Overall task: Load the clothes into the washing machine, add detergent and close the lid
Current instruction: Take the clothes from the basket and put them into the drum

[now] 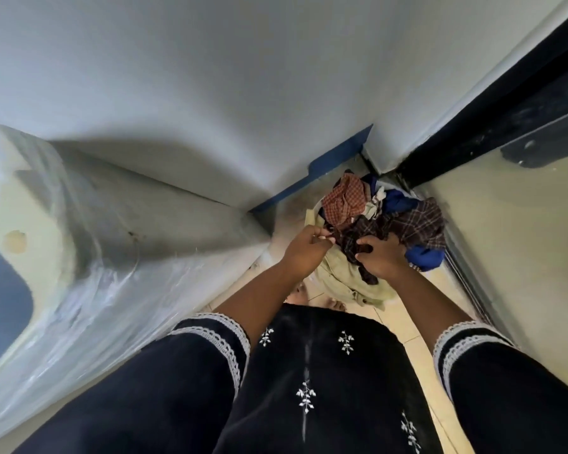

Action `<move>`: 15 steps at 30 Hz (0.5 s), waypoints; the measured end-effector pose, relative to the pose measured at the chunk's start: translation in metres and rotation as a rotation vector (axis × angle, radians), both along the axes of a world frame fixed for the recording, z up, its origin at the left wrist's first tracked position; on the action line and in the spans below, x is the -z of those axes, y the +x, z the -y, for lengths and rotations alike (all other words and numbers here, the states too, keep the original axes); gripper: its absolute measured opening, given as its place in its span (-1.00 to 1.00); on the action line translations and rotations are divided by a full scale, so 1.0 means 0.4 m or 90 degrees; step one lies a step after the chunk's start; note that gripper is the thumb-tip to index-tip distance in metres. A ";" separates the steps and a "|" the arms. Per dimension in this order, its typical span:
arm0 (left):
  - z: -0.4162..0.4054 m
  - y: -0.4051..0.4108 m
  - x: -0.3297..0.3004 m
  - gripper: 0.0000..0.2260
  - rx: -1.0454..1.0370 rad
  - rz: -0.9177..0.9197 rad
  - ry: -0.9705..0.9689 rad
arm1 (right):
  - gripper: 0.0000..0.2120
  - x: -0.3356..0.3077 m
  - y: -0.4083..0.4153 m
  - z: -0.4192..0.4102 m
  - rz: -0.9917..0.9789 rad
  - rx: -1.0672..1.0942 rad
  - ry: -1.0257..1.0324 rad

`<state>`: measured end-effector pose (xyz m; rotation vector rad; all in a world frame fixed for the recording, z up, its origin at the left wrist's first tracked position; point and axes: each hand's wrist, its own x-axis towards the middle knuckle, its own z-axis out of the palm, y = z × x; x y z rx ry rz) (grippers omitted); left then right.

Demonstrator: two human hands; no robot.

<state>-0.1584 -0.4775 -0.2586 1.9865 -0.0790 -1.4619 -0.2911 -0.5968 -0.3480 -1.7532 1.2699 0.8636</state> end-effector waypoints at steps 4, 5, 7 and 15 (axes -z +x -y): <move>-0.001 -0.014 0.076 -0.88 0.017 0.003 0.002 | -0.48 0.102 -0.028 0.004 -0.032 -0.087 0.036; -0.004 -0.015 0.090 -0.87 0.020 0.008 0.004 | -0.44 0.120 -0.032 0.001 -0.028 -0.102 0.048; -0.013 -0.019 0.103 -0.86 0.023 0.011 0.005 | -0.41 0.142 -0.040 -0.008 -0.012 -0.099 0.075; -0.078 -0.035 0.107 -0.89 0.033 0.012 0.019 | -0.51 0.171 -0.057 -0.029 -0.058 -0.129 0.060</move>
